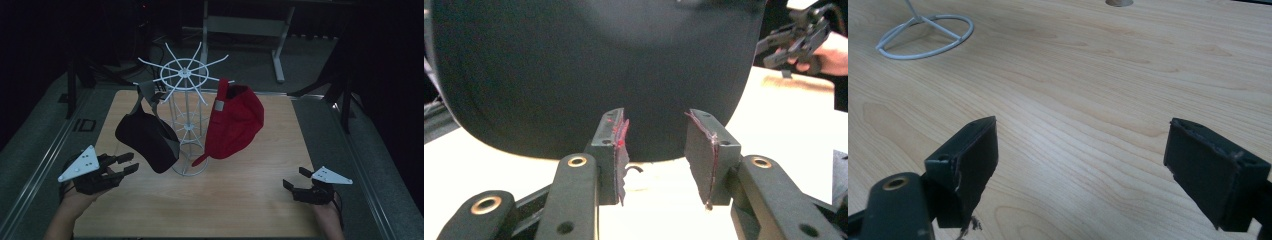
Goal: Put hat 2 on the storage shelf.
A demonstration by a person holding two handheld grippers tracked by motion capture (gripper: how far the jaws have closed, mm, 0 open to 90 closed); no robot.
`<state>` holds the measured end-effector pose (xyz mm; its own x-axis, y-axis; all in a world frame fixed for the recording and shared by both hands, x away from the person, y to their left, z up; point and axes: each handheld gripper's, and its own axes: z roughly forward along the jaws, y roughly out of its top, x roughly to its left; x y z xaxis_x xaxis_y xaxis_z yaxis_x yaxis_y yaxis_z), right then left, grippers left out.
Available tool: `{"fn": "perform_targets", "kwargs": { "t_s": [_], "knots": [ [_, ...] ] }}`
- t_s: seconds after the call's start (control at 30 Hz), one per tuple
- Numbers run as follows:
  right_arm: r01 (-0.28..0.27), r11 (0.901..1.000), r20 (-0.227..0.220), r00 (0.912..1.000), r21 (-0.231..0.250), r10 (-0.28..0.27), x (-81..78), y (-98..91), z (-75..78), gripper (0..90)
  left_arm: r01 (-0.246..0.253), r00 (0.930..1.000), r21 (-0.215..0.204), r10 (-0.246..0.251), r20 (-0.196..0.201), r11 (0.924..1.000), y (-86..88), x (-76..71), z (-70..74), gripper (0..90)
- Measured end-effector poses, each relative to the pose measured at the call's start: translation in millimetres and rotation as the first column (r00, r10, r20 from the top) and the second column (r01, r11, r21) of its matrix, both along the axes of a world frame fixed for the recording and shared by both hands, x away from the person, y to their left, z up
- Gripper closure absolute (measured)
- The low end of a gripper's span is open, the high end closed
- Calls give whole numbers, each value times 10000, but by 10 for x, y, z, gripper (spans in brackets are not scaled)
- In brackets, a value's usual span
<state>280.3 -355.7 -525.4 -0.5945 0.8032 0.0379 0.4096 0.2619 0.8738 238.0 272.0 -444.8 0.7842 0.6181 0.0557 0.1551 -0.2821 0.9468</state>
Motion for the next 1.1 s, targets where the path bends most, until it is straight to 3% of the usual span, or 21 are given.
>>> {"fn": "perform_targets", "kwargs": {
  "t_s": [0.4,0.6,0.83,0.93,1.1],
  "knots": [
    [24,10000,-65,10000,-78,-24,5,3,-33,140,-50,9993,93,53,-373,9999,-32,33,-373,608],
    [42,9999,-115,9999,-137,-43,11,5,-53,140,-491,9964,286,510,-679,9984,-26,56,-591,608],
    [27,9998,-136,9999,-221,-30,18,7,-71,141,-1028,9873,183,1043,-1201,9945,39,90,-790,595],
    [37,9997,-196,9998,-255,-42,22,7,-87,140,-1046,9804,328,1086,-1642,9940,53,103,-843,595],
    [83,9995,-256,9996,-319,-92,29,12,-116,140,-1374,9756,488,1437,-1662,9893,83,88,-924,580]
  ]
}}
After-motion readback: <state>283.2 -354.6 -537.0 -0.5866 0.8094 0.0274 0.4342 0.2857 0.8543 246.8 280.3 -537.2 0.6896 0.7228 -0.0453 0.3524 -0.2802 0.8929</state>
